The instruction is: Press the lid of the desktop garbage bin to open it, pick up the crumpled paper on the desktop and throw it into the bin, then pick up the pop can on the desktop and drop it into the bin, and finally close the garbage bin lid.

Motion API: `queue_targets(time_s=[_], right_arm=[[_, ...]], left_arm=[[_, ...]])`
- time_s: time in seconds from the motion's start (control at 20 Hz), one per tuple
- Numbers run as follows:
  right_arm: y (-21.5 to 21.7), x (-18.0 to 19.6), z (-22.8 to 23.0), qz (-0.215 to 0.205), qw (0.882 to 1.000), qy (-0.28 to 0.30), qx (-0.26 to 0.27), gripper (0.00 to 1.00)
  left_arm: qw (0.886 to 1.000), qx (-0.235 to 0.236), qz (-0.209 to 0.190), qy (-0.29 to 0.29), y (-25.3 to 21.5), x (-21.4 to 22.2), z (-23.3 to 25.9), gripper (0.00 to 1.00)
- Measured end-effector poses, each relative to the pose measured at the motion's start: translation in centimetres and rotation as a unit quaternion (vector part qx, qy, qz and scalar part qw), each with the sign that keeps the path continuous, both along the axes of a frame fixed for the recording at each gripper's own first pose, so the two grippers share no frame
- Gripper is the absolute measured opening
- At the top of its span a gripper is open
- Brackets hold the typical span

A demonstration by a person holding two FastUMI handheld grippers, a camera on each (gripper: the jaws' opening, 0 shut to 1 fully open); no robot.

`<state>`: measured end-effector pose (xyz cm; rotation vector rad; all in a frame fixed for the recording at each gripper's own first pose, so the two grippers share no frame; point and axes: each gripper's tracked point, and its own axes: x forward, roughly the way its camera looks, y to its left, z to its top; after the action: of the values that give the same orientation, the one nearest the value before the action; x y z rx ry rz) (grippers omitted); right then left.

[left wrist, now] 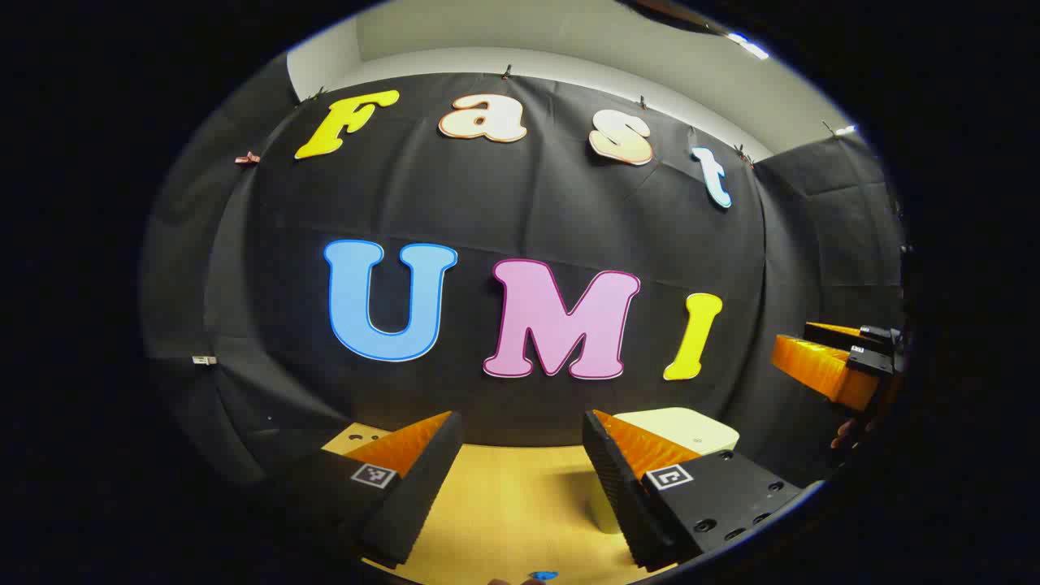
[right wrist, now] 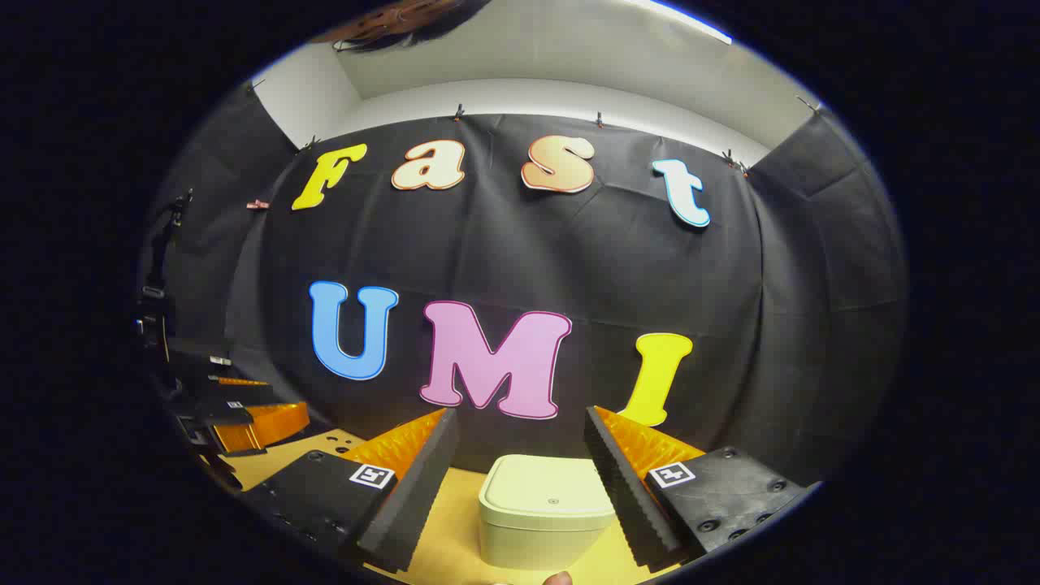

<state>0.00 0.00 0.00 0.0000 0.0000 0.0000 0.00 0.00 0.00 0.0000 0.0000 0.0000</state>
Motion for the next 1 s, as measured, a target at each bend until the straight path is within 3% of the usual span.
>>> queue_targets(time_s=[0.15, 0.4, 1.0], right_arm=[[-0.2, 0.1, -0.7, 0.006, 1.000, 0.007, -0.003, 0.97], [-0.4, -0.2, -1.3, 0.018, 1.000, 0.013, 0.004, 0.97], [-0.6, -1.1, -2.4, 0.026, 0.999, 0.032, -0.005, 0.97]], left_arm=[[1.000, 0.022, -0.004, -0.003, -0.4, -0.3, 0.0, 0.95], [0.999, 0.008, -0.018, -0.026, -2.0, -1.0, 1.2, 0.95], [0.998, 0.033, -0.037, -0.030, -3.4, -1.4, 1.3, 0.96]])
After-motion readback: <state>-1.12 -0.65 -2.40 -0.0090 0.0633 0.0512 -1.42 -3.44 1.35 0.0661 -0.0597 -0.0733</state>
